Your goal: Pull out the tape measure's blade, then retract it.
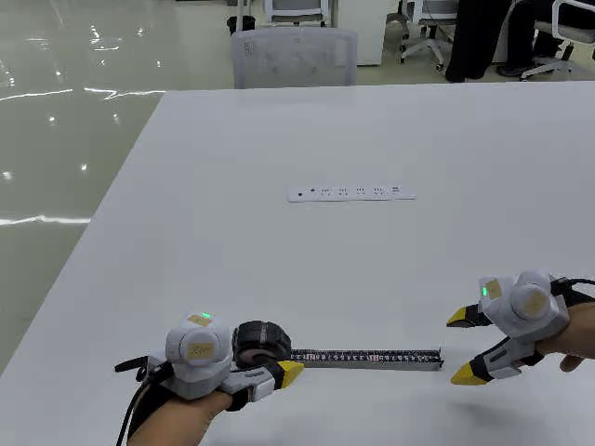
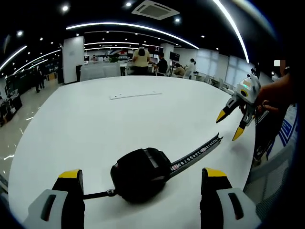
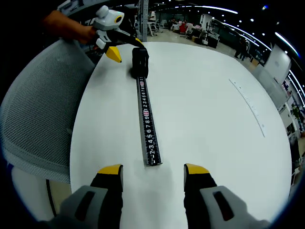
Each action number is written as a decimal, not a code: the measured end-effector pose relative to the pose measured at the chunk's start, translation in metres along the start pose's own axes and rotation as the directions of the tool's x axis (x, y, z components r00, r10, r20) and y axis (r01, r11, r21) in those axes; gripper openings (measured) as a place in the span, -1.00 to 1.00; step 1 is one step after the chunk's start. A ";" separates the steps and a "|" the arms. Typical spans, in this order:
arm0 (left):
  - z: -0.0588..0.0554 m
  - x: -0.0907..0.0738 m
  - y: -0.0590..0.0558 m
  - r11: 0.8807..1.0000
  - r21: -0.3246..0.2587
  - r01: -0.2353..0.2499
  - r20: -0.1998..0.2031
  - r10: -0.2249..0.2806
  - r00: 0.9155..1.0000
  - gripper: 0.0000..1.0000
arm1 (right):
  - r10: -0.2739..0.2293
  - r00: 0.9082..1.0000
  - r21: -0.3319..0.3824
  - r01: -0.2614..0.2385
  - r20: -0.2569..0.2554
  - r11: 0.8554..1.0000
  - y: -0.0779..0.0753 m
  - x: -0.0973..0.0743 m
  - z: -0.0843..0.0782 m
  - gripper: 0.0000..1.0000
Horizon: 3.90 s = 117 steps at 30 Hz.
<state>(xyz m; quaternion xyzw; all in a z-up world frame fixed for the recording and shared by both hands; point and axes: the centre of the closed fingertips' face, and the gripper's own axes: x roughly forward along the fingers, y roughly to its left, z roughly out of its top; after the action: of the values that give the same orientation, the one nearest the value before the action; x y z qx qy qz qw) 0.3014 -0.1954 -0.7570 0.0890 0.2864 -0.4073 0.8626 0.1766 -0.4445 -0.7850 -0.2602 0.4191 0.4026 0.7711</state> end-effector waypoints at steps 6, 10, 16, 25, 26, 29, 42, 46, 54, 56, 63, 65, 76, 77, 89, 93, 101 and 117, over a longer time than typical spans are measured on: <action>0.004 0.003 0.006 0.998 -0.050 -0.042 0.031 0.044 0.999 1.00 | 0.028 0.999 -0.006 -0.028 -0.027 1.000 -0.004 0.010 -0.001 -0.12; 0.007 0.005 0.008 0.995 -0.079 -0.058 0.047 0.062 0.997 1.00 | 0.040 0.998 0.005 -0.040 -0.037 0.999 -0.008 0.014 0.002 -0.18; 0.009 0.005 0.006 0.995 -0.071 -0.070 0.077 0.075 0.994 1.00 | 0.069 0.995 0.007 -0.068 -0.070 0.998 -0.006 0.022 -0.001 -0.31; 0.002 0.005 0.006 0.993 -0.093 -0.070 0.058 0.076 0.995 0.94 | 0.091 0.990 -0.020 -0.094 -0.111 0.995 0.002 0.032 -0.005 -0.52; 0.001 0.006 0.007 0.993 -0.095 -0.070 0.059 0.076 0.995 0.91 | 0.093 0.989 -0.010 -0.095 -0.111 0.995 0.002 0.032 -0.006 -0.53; 0.004 0.005 0.007 0.994 -0.075 -0.082 0.070 0.088 0.994 0.87 | 0.089 0.988 0.001 -0.090 -0.122 0.996 -0.001 0.033 -0.010 -0.56; 0.004 0.010 0.000 0.993 -0.071 -0.095 0.059 0.100 0.993 0.70 | 0.087 0.984 0.009 -0.087 -0.158 0.996 0.000 0.037 -0.008 -0.71; 0.001 0.014 0.001 0.988 -0.094 -0.121 0.029 0.124 0.992 0.63 | 0.076 0.979 0.014 -0.075 -0.188 0.997 0.000 0.037 -0.008 -0.73; -0.001 0.017 0.005 0.973 -0.154 -0.170 0.005 0.173 0.985 0.27 | 0.073 0.974 0.058 -0.062 -0.213 0.996 0.000 0.037 -0.010 -0.73; -0.001 0.018 0.004 0.972 -0.156 -0.173 -0.004 0.174 0.985 0.27 | 0.075 0.973 0.065 -0.063 -0.218 0.996 -0.001 0.038 -0.010 -0.73; -0.004 0.024 0.002 0.964 -0.159 -0.211 -0.032 0.209 0.977 0.24 | 0.079 0.968 0.092 -0.058 -0.240 0.994 -0.001 0.037 -0.011 -0.74; -0.006 0.026 0.004 0.962 -0.157 -0.224 -0.044 0.220 0.975 0.23 | 0.079 0.967 0.093 -0.058 -0.243 0.994 -0.001 0.038 -0.011 -0.74; -0.011 0.025 0.006 0.958 -0.181 -0.223 -0.048 0.218 0.975 0.18 | 0.069 0.970 0.092 -0.048 -0.235 0.995 0.000 0.037 -0.012 -0.74; -0.010 0.025 0.006 0.960 -0.168 -0.223 -0.042 0.219 0.975 0.17 | 0.066 0.970 0.091 -0.046 -0.234 0.995 -0.001 0.037 -0.012 -0.74; -0.011 0.025 0.007 0.965 -0.170 -0.202 -0.048 0.196 0.979 0.13 | 0.056 0.978 0.088 -0.039 -0.200 0.995 0.000 0.036 -0.011 -0.73; -0.011 0.025 0.007 0.966 -0.176 -0.191 -0.051 0.185 0.981 0.13 | 0.042 0.985 0.092 -0.026 -0.169 0.995 0.002 0.036 -0.009 -0.73; -0.011 0.025 0.007 0.967 -0.186 -0.173 -0.056 0.165 0.985 0.12 | 0.040 0.988 0.108 -0.024 -0.150 0.994 0.002 0.037 -0.007 -0.73; -0.012 0.025 0.007 0.967 -0.193 -0.166 -0.057 0.158 0.986 0.12 | 0.037 0.990 0.118 -0.020 -0.139 0.993 0.000 0.041 -0.002 -0.73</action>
<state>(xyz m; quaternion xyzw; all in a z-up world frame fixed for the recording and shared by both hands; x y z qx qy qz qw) 0.3141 -0.2024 -0.7813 0.0348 0.3346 -0.3033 0.8915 0.1889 -0.4292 -0.8210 -0.2368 0.4990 0.3690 0.7475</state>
